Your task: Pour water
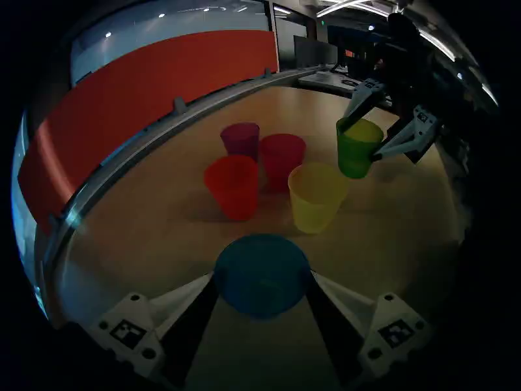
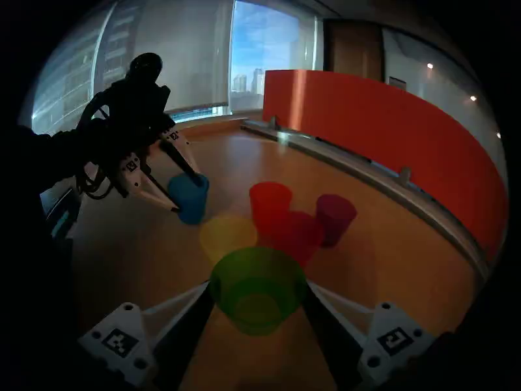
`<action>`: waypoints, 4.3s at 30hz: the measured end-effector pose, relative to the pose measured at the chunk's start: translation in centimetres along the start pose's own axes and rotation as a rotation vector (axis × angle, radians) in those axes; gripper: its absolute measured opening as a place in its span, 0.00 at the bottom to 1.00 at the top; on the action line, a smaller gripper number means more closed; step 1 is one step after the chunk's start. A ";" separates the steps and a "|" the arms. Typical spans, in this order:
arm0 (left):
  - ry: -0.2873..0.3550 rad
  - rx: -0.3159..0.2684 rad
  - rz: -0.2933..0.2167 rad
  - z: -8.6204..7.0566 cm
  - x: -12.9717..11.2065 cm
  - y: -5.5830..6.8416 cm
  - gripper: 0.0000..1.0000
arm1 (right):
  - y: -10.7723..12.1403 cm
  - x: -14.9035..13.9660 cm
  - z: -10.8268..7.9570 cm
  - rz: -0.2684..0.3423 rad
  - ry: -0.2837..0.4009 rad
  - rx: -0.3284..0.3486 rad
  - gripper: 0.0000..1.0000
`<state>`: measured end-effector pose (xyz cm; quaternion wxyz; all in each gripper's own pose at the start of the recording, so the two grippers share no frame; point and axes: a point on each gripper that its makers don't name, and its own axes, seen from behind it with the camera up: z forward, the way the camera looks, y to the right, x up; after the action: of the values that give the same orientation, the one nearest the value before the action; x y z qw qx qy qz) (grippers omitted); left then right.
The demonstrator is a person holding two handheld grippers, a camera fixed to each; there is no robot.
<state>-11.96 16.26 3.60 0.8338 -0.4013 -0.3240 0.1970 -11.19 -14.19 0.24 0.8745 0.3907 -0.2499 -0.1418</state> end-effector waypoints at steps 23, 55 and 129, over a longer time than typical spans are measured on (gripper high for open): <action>0.002 0.002 -0.030 0.7 -1.6 0.1 0.88 | 0.3 -2.0 1.1 0.016 -0.029 -0.013 0.92; -0.077 0.034 -0.031 0.3 -5.0 0.4 0.89 | 0.5 -4.2 1.7 0.066 -0.037 -0.036 0.93; 0.562 0.694 -0.384 -18.1 -2.9 -5.4 0.89 | 5.6 1.3 -11.2 0.218 0.400 -0.689 0.99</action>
<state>-1.00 1.53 -1.63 0.9949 -0.0705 -0.0697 0.0201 -3.71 -4.20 -1.50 0.9954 0.0662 -0.0527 -0.0450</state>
